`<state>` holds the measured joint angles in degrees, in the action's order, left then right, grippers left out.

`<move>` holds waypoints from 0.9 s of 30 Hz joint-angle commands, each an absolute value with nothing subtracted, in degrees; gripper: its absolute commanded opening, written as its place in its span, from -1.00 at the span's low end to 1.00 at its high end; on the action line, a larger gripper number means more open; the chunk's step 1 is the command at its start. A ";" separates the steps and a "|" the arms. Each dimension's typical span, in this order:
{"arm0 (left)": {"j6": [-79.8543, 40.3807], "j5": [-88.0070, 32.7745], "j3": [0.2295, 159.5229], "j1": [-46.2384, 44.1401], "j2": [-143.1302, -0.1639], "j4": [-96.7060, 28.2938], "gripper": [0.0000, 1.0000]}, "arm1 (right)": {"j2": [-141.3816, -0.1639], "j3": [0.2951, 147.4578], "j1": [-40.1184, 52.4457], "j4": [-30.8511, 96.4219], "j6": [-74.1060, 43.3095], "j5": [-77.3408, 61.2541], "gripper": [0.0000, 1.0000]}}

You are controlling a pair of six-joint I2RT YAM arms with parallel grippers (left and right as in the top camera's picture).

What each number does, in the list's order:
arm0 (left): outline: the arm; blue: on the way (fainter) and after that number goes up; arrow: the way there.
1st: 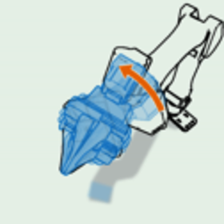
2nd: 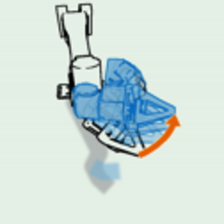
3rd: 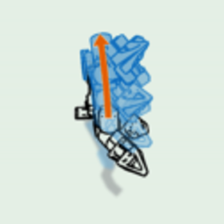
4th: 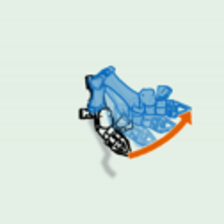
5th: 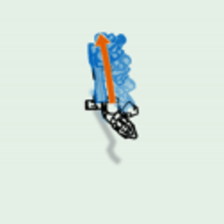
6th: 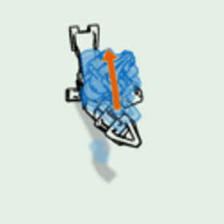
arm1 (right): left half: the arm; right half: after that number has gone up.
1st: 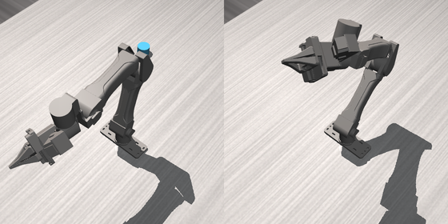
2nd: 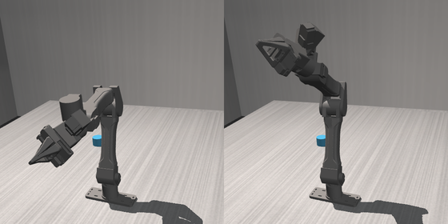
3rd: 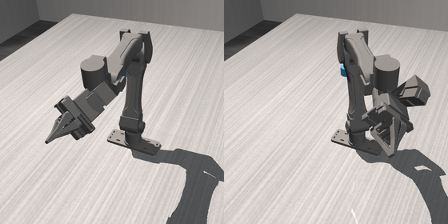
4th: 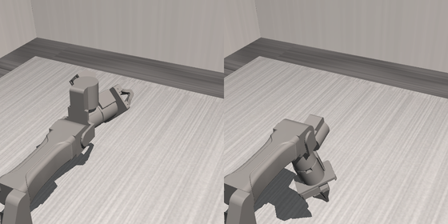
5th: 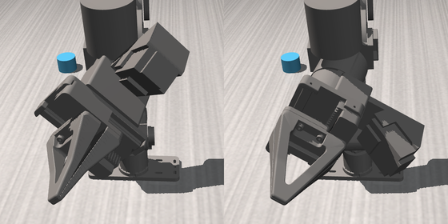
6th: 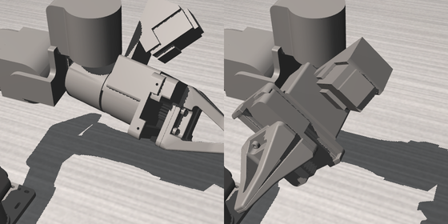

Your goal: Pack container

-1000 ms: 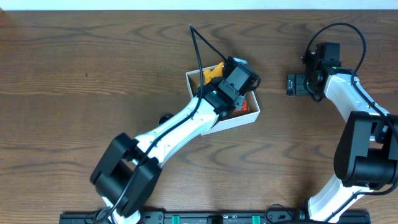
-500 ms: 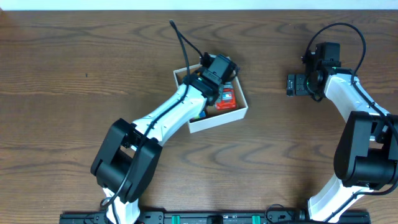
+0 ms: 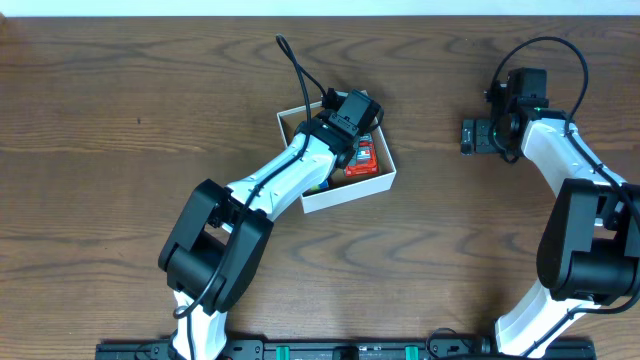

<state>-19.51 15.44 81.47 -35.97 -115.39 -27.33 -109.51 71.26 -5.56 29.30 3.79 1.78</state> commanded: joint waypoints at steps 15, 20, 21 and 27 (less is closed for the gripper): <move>-19.57 15.53 82.00 -35.68 -102.06 -31.00 0.30 | -108.49 71.16 -5.61 29.36 3.92 1.93 0.98; -20.45 15.53 81.97 -35.68 -101.82 -35.33 0.34 | -108.49 71.16 -5.61 29.36 3.92 1.93 0.99; -21.02 15.53 81.97 -35.68 -101.86 -36.60 0.34 | -108.49 71.16 -5.61 29.34 3.92 1.93 0.99; -22.09 15.46 81.52 -35.70 -101.97 -40.47 -0.19 | -108.49 71.16 -5.61 29.34 3.90 1.93 0.98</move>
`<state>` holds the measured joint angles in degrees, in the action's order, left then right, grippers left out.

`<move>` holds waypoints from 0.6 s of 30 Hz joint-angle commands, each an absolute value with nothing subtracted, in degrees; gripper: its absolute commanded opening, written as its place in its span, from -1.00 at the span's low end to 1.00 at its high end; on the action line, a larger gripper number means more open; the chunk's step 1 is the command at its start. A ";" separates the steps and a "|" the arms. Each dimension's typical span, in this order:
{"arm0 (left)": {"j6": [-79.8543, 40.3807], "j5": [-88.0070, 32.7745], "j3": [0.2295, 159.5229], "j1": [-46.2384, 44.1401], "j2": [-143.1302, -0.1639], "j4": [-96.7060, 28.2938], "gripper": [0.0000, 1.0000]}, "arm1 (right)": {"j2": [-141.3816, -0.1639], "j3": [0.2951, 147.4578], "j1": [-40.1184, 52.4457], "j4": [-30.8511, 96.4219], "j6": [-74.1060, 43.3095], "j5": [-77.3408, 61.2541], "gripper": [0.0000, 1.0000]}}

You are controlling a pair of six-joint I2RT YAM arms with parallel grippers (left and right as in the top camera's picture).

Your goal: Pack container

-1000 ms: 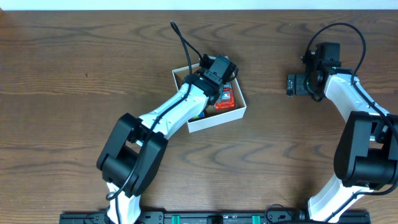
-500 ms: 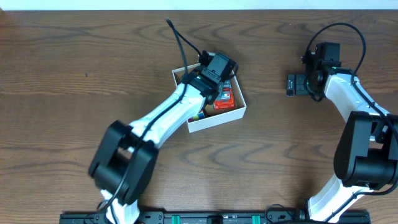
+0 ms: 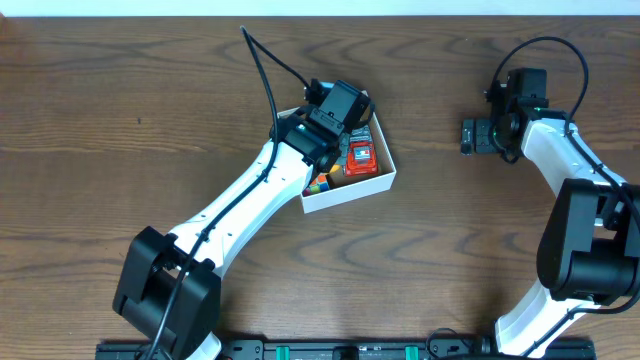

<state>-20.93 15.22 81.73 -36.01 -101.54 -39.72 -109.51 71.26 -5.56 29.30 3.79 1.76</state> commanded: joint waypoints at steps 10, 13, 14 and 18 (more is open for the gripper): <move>-24.34 10.92 80.58 -35.70 -105.32 -39.62 -0.50 | -108.49 71.16 -5.61 29.36 3.92 1.93 0.98; -24.34 9.65 80.55 -35.70 -106.61 -39.13 -0.55 | -108.49 71.16 -5.61 29.34 3.92 1.93 0.98; -24.34 8.75 80.55 -35.68 -107.15 -38.83 -0.56 | -108.49 71.16 -5.61 29.34 3.92 1.93 0.98; -24.29 5.45 80.58 -35.68 -108.66 -35.92 -0.56 | -108.49 71.16 -5.61 29.36 3.92 1.93 0.99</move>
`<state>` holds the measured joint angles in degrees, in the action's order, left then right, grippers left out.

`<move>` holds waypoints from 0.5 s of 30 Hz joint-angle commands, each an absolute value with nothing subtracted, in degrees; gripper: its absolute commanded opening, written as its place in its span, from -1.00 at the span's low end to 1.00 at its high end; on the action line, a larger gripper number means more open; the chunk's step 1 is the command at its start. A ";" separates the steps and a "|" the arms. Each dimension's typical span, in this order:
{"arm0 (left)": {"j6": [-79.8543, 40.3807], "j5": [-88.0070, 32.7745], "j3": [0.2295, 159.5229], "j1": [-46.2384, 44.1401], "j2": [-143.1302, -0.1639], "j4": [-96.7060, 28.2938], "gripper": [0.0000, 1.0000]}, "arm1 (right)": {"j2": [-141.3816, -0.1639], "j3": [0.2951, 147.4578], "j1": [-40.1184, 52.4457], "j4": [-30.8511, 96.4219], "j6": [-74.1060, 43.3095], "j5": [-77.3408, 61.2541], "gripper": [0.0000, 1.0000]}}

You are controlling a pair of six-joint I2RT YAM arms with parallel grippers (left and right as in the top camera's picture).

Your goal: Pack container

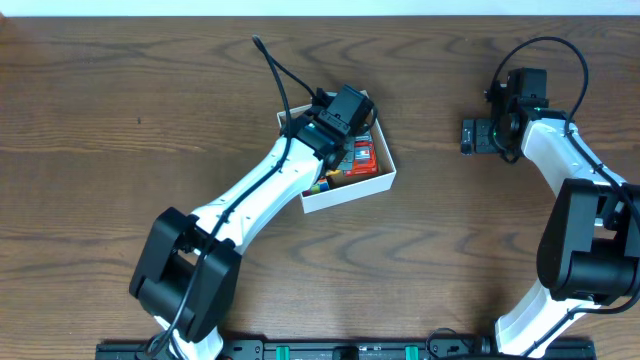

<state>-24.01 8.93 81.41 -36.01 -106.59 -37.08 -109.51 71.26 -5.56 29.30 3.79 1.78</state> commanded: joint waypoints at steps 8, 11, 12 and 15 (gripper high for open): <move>-24.27 3.18 80.55 -35.68 -110.10 -30.28 -0.56 | -108.49 71.16 -5.61 29.36 3.92 1.93 0.98; -24.25 3.18 80.58 -35.64 -111.00 -30.26 -0.56 | -108.49 71.16 -5.61 29.34 3.92 1.93 0.98; -24.12 3.18 80.58 -35.64 -111.13 -30.22 -0.55 | -108.49 71.16 -5.61 29.34 3.92 1.93 0.98; -22.74 3.20 80.60 -35.64 -110.67 -29.82 -0.55 | -108.49 71.16 -5.61 29.36 3.92 1.93 0.98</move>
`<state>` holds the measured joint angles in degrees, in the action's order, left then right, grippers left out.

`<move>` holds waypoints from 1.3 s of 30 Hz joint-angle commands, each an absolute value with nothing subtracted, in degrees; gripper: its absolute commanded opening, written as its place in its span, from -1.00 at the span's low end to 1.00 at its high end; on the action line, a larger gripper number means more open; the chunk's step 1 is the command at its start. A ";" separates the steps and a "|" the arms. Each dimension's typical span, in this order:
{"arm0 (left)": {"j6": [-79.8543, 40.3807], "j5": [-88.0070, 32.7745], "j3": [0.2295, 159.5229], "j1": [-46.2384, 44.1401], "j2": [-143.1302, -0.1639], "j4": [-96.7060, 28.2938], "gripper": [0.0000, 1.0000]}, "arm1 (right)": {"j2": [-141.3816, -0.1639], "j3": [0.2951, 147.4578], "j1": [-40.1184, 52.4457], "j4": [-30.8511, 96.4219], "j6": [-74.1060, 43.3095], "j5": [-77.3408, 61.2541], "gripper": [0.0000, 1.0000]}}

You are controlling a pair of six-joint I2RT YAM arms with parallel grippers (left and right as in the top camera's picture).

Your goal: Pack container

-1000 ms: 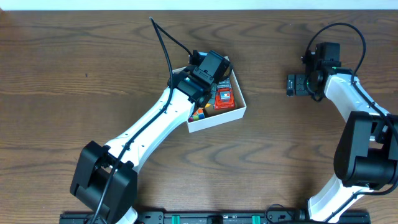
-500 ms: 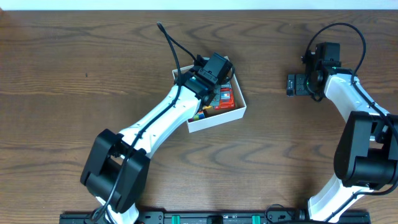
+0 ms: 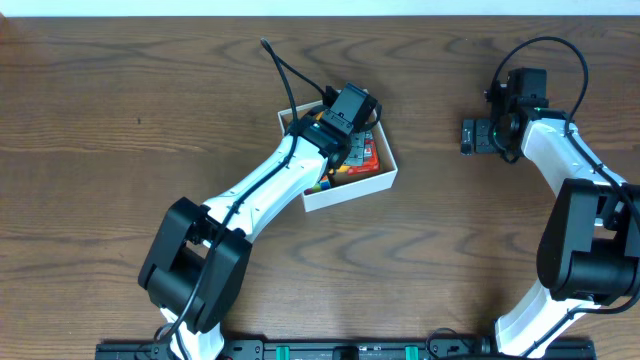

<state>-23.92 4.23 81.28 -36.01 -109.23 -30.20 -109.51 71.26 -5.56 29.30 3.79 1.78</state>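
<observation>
A white open box (image 3: 350,192) sits mid-table, seen from overhead. Inside it lie a red packet (image 3: 366,154) and some small colourful pieces (image 3: 319,184). My left gripper (image 3: 349,112) hangs over the box's far half; the wrist hides its fingers and whatever is beneath them. At the far right my right gripper (image 3: 468,136) rests low by the table, pointing left, well away from the box, with nothing seen in it.
Dark wooden table (image 3: 120,120) all around. A black cable (image 3: 290,75) loops up from the left wrist behind the box. Both arm bases stand at the near edge.
The left wrist has shifted slightly to the right over the box, and the arm's elbow has moved a little. The box and the right arm look the same.
The left gripper was over the box's far half at every moment, a bit further left and back 1.1 s ago with the arm stretched out, then back toward the right. The red packet stayed in the box. The right arm never moved.
</observation>
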 commanded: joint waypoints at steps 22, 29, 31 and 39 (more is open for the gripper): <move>-21.47 3.88 80.47 -35.51 -118.43 -31.86 -0.55 | -108.49 71.16 -5.61 29.36 3.92 1.93 0.98; -21.47 3.88 80.49 -34.50 -114.69 -33.63 -0.55 | -108.49 71.16 -5.61 29.34 3.92 1.93 0.99; -21.47 3.90 80.49 -34.26 -112.29 -34.02 -0.55 | -108.49 71.16 -5.61 29.36 3.90 1.93 0.99; -21.47 3.95 80.49 -34.13 -102.41 -34.02 -0.44 | -108.49 71.16 -5.61 29.36 3.92 1.93 0.98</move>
